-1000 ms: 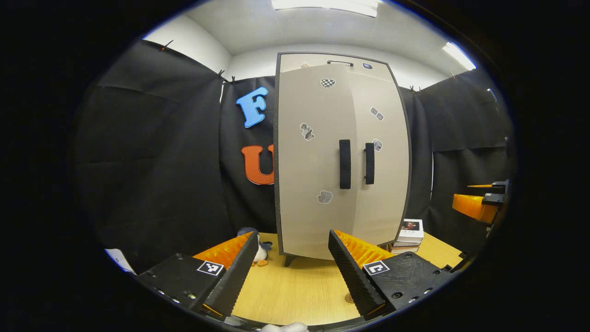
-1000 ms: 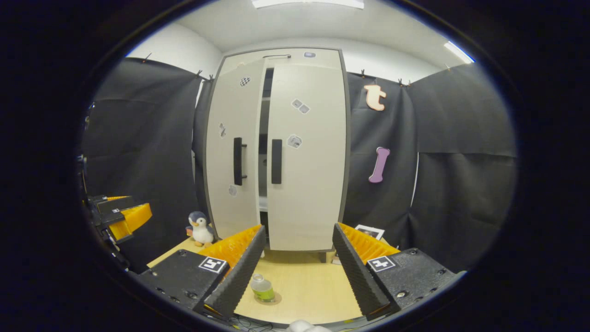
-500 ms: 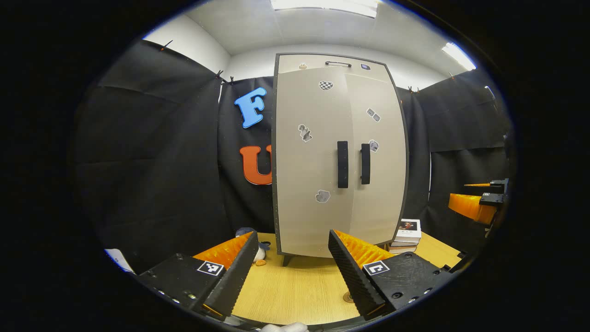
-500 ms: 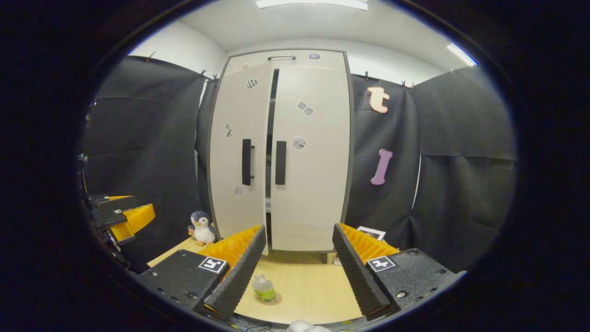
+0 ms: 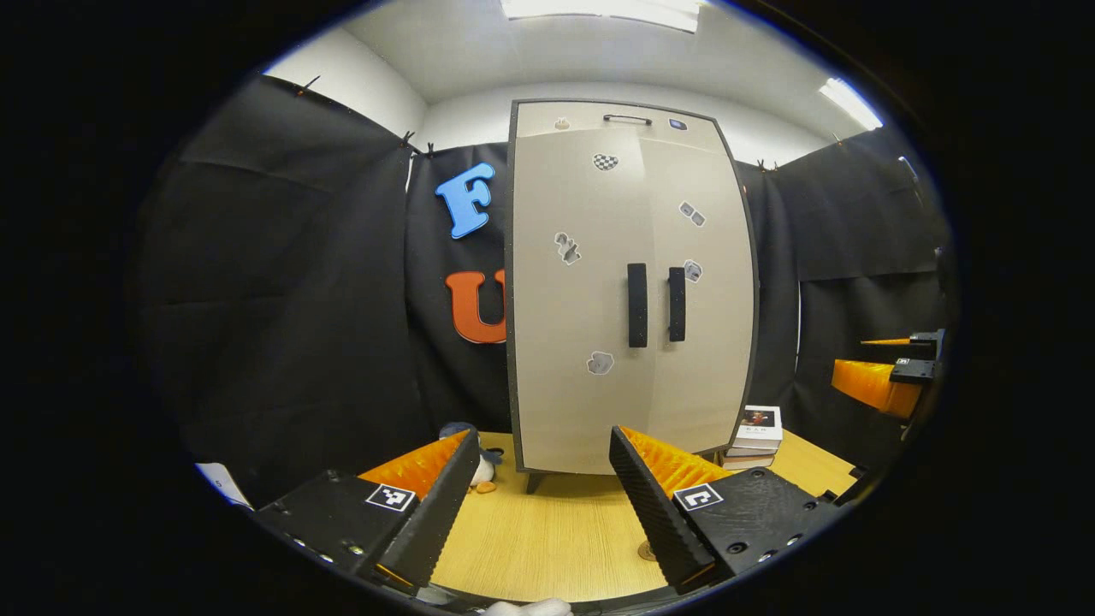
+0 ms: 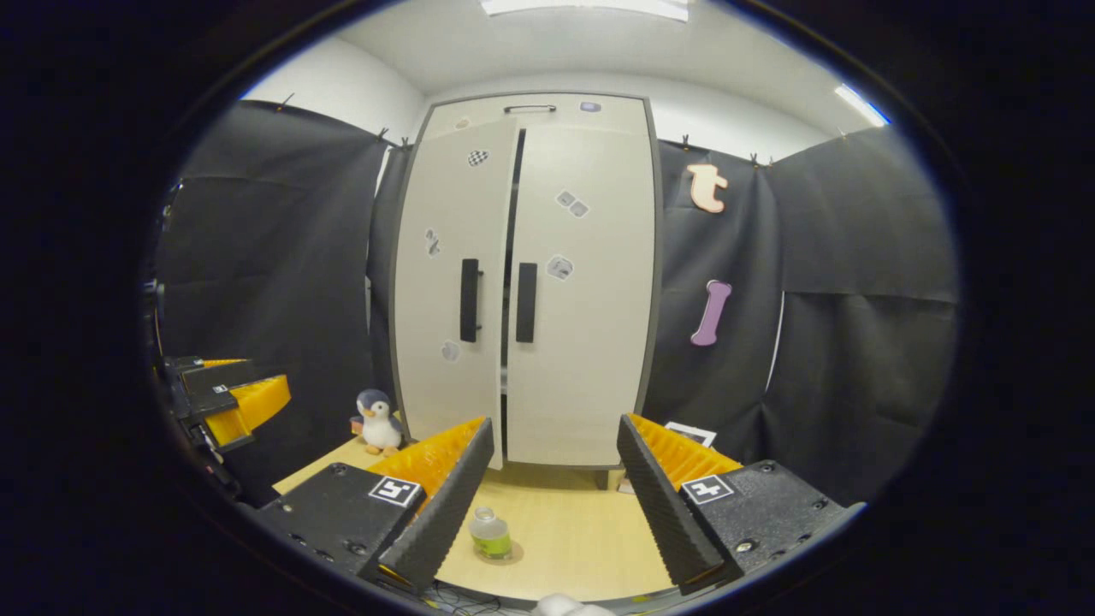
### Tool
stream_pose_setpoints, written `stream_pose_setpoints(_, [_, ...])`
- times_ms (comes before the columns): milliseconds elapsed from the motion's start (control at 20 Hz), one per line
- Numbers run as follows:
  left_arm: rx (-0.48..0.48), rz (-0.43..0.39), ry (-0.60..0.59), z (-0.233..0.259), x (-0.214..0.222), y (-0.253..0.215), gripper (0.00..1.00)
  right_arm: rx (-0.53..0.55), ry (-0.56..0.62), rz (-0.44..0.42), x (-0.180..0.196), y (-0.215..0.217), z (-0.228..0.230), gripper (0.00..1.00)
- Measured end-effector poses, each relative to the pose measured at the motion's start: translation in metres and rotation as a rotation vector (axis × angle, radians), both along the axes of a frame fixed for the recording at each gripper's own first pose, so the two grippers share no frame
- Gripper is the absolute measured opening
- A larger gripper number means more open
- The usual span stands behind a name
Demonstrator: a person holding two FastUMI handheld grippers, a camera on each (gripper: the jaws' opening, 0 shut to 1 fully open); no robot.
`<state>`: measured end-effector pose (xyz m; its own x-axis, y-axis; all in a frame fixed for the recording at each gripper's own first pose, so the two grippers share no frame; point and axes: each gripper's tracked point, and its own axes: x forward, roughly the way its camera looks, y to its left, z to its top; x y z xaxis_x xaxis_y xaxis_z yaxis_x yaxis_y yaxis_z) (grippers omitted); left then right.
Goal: Grasp the bottle in the cabinet with the left hand and place it on the coaster, then close the right door with the right hand and the left door with the left hand.
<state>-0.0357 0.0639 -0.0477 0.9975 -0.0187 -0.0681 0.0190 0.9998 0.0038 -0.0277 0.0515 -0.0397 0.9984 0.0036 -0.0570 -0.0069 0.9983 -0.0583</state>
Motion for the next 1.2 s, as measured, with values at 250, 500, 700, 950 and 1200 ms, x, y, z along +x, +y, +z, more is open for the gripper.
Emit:
stream_pose_setpoints(250, [-0.002,0.001,0.004,0.0,-0.003,-0.001,0.94,0.001,-0.005,-0.009,-0.003,-0.003,0.001,0.96])
stream_pose_setpoints(500, [-0.001,0.001,0.003,0.001,-0.005,-0.001,0.94,0.005,-0.009,-0.011,-0.007,-0.004,0.001,0.96])
stream_pose_setpoints(700, [0.002,0.0,-0.001,0.001,-0.007,-0.001,0.94,0.004,-0.009,-0.01,-0.009,-0.002,0.001,0.96])
stream_pose_setpoints(950, [0.0,0.001,-0.006,0.003,-0.008,-0.001,0.94,0.001,-0.013,-0.011,-0.013,-0.002,0.002,0.96])
stream_pose_setpoints(1200, [0.003,0.002,-0.009,0.004,-0.009,0.0,0.94,0.002,-0.023,-0.01,-0.014,-0.002,0.005,0.96])
